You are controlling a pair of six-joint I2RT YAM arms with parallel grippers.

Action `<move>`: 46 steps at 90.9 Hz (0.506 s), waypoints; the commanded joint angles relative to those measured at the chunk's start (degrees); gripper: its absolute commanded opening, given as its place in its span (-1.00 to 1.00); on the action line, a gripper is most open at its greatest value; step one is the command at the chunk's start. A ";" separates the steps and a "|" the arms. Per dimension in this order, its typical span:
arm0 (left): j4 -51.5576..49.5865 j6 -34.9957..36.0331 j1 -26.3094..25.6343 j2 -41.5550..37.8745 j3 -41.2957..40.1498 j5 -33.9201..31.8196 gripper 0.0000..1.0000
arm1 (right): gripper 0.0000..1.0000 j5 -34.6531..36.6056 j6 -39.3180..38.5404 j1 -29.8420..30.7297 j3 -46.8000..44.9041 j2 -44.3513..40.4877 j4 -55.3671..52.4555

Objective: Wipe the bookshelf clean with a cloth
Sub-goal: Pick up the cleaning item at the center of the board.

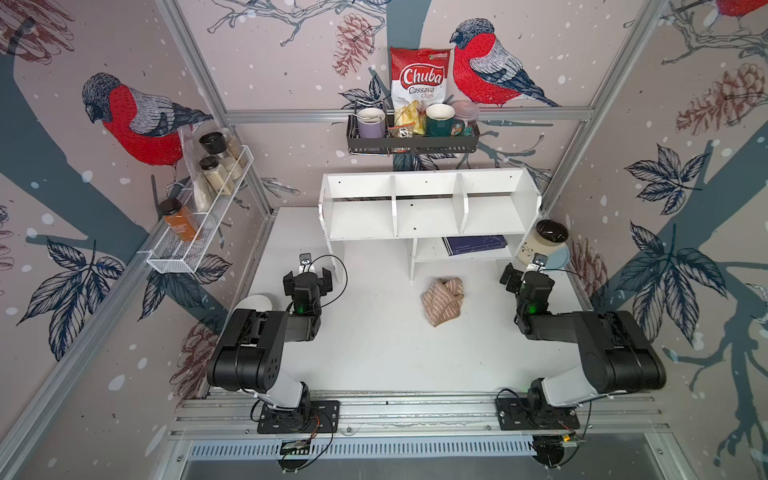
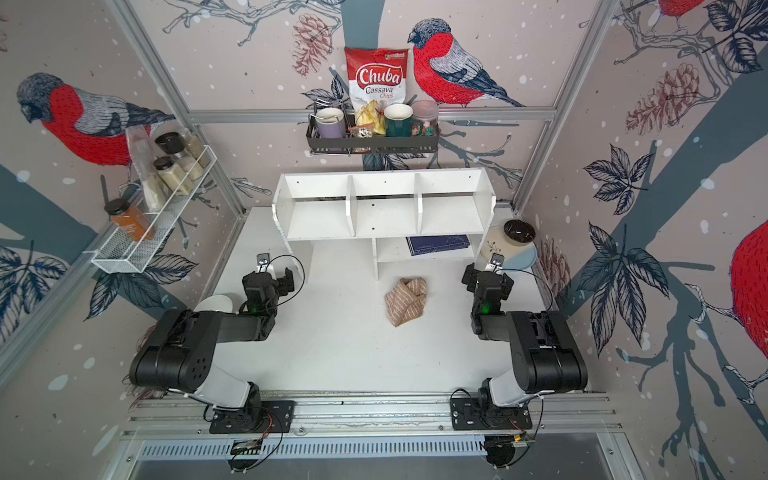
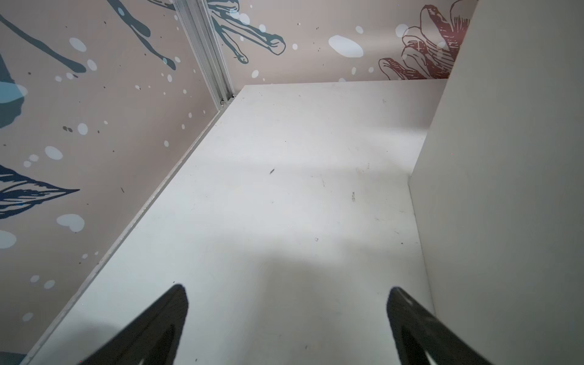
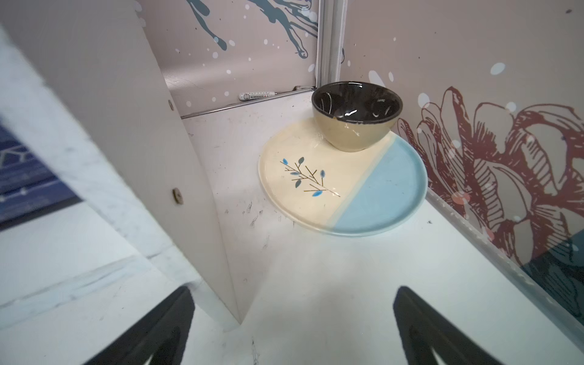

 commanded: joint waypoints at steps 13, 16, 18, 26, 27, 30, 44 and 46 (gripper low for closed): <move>1.34 0.02 -0.19 -0.16 -0.08 -0.07 0.96 | 0.99 -1.24 -1.26 0.10 0.03 -0.29 0.55; 1.56 0.07 -0.31 -0.16 -0.22 -0.39 0.96 | 0.99 -1.28 -1.14 0.06 0.03 -0.26 0.53; 1.76 0.10 -0.46 -0.09 -0.25 -0.75 0.97 | 0.99 -1.33 -1.10 0.02 0.05 -0.31 0.55; 2.27 0.29 -0.72 0.02 -0.46 -1.32 0.96 | 0.99 -1.37 -1.14 0.01 0.03 -0.26 0.55; 2.30 0.32 -0.72 0.02 -0.42 -1.34 0.96 | 0.99 -1.37 -1.12 0.01 0.03 -0.25 0.54; 2.32 0.28 -0.72 0.02 -0.38 -1.29 0.97 | 0.99 -1.37 -1.10 0.03 0.03 -0.26 0.53; 1.98 0.24 -0.72 -0.11 -0.38 -1.31 0.97 | 0.99 -1.66 -1.04 -0.15 0.03 -0.33 0.40; 1.86 0.19 -0.74 -0.14 -0.31 -1.29 0.97 | 0.99 -1.71 -1.01 -0.12 0.03 -0.32 0.47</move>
